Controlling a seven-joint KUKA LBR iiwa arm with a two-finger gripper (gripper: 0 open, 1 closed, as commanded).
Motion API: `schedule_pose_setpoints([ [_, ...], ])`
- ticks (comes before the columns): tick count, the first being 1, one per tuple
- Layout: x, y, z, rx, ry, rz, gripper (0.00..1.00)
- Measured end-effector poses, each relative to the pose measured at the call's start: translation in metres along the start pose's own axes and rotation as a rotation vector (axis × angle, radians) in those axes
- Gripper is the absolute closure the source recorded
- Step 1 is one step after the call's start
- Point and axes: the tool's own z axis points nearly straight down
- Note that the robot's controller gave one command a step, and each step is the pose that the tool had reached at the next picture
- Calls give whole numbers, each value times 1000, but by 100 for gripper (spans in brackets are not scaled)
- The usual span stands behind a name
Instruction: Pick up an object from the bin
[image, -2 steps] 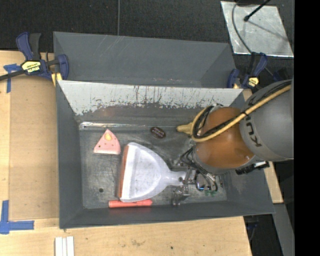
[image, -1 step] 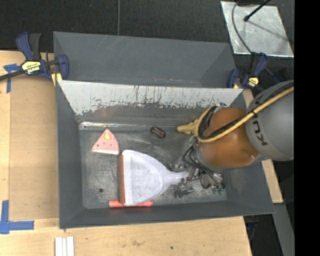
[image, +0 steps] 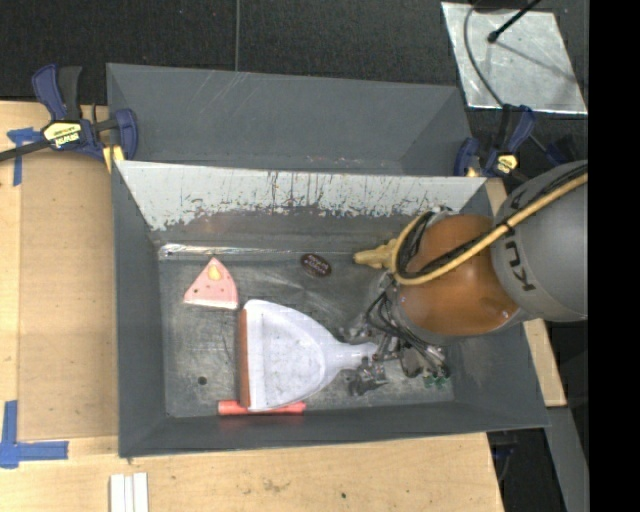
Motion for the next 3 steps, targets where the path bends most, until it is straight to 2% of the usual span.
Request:
schedule_pose_setpoints([
  [1,0,0,-2,0,5,0,100],
  [2,3,0,-11,-1,24,0,100],
  [3,2,0,-29,0,25,0,100],
])
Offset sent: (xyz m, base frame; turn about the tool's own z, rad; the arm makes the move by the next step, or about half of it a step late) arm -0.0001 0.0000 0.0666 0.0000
